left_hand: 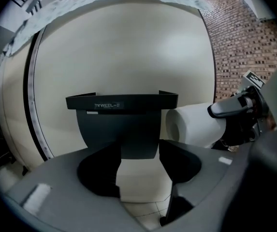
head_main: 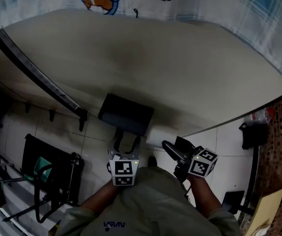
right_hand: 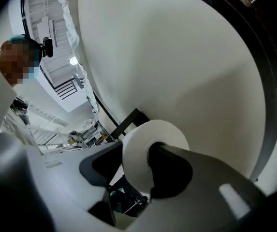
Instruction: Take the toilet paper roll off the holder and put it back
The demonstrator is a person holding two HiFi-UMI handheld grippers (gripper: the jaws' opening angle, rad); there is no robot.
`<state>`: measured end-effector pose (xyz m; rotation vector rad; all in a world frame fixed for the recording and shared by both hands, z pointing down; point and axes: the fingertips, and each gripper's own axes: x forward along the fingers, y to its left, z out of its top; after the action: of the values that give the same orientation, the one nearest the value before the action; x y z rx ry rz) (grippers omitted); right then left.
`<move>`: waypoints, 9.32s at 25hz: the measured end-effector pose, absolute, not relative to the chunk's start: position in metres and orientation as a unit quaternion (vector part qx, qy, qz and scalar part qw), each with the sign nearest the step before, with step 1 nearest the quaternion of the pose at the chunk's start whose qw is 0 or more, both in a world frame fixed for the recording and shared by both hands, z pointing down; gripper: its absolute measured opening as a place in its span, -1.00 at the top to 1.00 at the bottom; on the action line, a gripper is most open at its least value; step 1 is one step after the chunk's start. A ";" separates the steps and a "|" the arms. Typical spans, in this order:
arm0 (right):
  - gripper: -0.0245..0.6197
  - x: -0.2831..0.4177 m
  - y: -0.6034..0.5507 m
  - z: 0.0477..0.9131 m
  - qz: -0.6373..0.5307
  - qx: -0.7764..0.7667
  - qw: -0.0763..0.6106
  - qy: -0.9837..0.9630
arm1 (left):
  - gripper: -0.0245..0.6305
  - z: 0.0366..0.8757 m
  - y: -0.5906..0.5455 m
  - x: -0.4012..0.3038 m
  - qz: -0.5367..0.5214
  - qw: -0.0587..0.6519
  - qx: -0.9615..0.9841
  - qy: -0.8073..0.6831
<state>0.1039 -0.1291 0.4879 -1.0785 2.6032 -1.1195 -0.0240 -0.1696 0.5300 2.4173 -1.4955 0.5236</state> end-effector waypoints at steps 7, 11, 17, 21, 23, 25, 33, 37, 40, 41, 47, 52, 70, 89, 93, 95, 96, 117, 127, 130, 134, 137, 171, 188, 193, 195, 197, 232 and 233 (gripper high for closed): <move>0.41 0.102 -0.138 0.488 -0.371 -0.331 0.050 0.866 | 0.12 0.531 -0.172 -0.018 0.183 0.124 0.820 -0.529; 0.41 0.098 -0.143 0.486 -0.375 -0.318 0.054 0.869 | 0.15 0.531 -0.175 -0.022 0.187 0.122 0.807 -0.547; 0.41 0.099 -0.147 0.489 -0.381 -0.314 0.062 0.867 | 0.15 0.529 -0.170 -0.026 0.195 0.116 0.804 -0.550; 0.41 0.099 -0.150 0.489 -0.384 -0.323 0.060 0.863 | 0.15 0.527 -0.163 -0.029 0.204 0.107 0.805 -0.547; 0.41 0.098 -0.151 0.489 -0.387 -0.327 0.058 0.860 | 0.15 0.526 -0.161 -0.030 0.206 0.105 0.807 -0.544; 0.41 0.095 -0.151 0.489 -0.390 -0.325 0.061 0.859 | 0.16 0.526 -0.159 -0.031 0.207 0.103 0.810 -0.540; 0.41 0.076 -0.150 0.488 -0.395 -0.307 0.080 0.862 | 0.17 0.524 -0.154 -0.033 0.209 0.095 0.818 -0.527; 0.42 0.072 -0.153 0.488 -0.399 -0.315 0.086 0.857 | 0.17 0.523 -0.151 -0.035 0.209 0.093 0.821 -0.524; 0.42 0.073 -0.155 0.489 -0.404 -0.324 0.092 0.851 | 0.17 0.522 -0.150 -0.035 0.210 0.092 0.822 -0.522; 0.42 0.073 -0.156 0.490 -0.404 -0.326 0.093 0.849 | 0.17 0.522 -0.150 -0.035 0.211 0.091 0.822 -0.521; 0.42 0.074 -0.157 0.494 -0.407 -0.332 0.091 0.846 | 0.17 0.521 -0.147 -0.037 0.209 0.091 0.821 -0.523; 0.43 0.069 -0.151 0.490 -0.399 -0.324 0.084 0.854 | 0.17 0.519 -0.147 -0.039 0.207 0.086 0.822 -0.524; 0.43 0.036 -0.162 0.508 -0.426 -0.324 0.083 0.840 | 0.16 0.518 -0.145 -0.038 0.208 0.079 0.828 -0.515; 0.41 0.025 -0.159 0.511 -0.438 -0.275 0.080 0.852 | 0.22 0.527 -0.156 -0.027 0.220 0.085 0.828 -0.509; 0.41 0.034 -0.158 0.508 -0.436 -0.277 0.081 0.852 | 0.23 0.526 -0.158 -0.026 0.219 0.081 0.828 -0.509; 0.45 0.040 -0.155 0.507 -0.438 -0.277 0.083 0.851 | 0.23 0.526 -0.158 -0.026 0.219 0.082 0.829 -0.509; 0.49 0.042 -0.153 0.507 -0.438 -0.277 0.083 0.851 | 0.23 0.527 -0.158 -0.026 0.218 0.084 0.829 -0.508; 0.63 0.011 -0.174 0.508 -0.426 -0.280 0.075 0.857 | 0.23 0.523 -0.149 -0.030 0.214 0.078 0.846 -0.481; 0.90 0.030 -0.165 0.521 -0.434 -0.305 0.073 0.845 | 0.32 0.522 -0.152 -0.032 0.203 0.078 0.846 -0.486; 0.92 0.025 -0.163 0.523 -0.433 -0.303 0.065 0.846 | 0.38 0.521 -0.154 -0.036 0.199 0.079 0.843 -0.494; 0.92 0.013 -0.164 0.524 -0.422 -0.298 0.049 0.855 | 0.43 0.519 -0.155 -0.045 0.196 0.080 0.837 -0.505; 0.92 0.007 -0.165 0.525 -0.416 -0.299 0.037 0.858 | 0.46 0.519 -0.156 -0.051 0.195 0.081 0.833 -0.512; 0.92 0.016 -0.115 0.495 -0.277 -0.507 -0.042 0.815 | 0.90 0.496 -0.133 -0.095 0.060 0.161 0.879 -0.445; 0.92 0.092 -0.056 0.435 -0.118 -0.425 -0.044 0.896 | 0.90 0.455 -0.065 0.001 0.034 0.129 0.830 -0.541; 0.92 0.126 -0.030 0.439 -0.113 -0.379 -0.052 0.917 | 0.90 0.449 -0.023 0.033 0.045 0.121 0.798 -0.588; 0.92 0.132 -0.021 0.434 -0.104 -0.366 -0.048 0.924 | 0.90 0.443 -0.008 0.032 0.048 0.115 0.783 -0.610; 0.92 0.132 -0.011 0.426 -0.093 -0.352 -0.041 0.931 | 0.90 0.435 0.005 0.026 0.048 0.109 0.767 -0.630; 0.92 0.090 0.162 0.377 -0.049 -0.435 -0.012 0.899 | 0.90 0.393 0.186 -0.029 -0.005 0.065 0.784 -0.617; 0.92 0.095 0.162 0.378 -0.050 -0.434 -0.010 0.900 | 0.90 0.394 0.186 -0.023 -0.003 0.065 0.783 -0.618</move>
<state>0.0953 0.1622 0.3779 -1.3711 2.8438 -0.1569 -0.0233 0.1861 0.3940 2.3643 -1.8652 -0.0095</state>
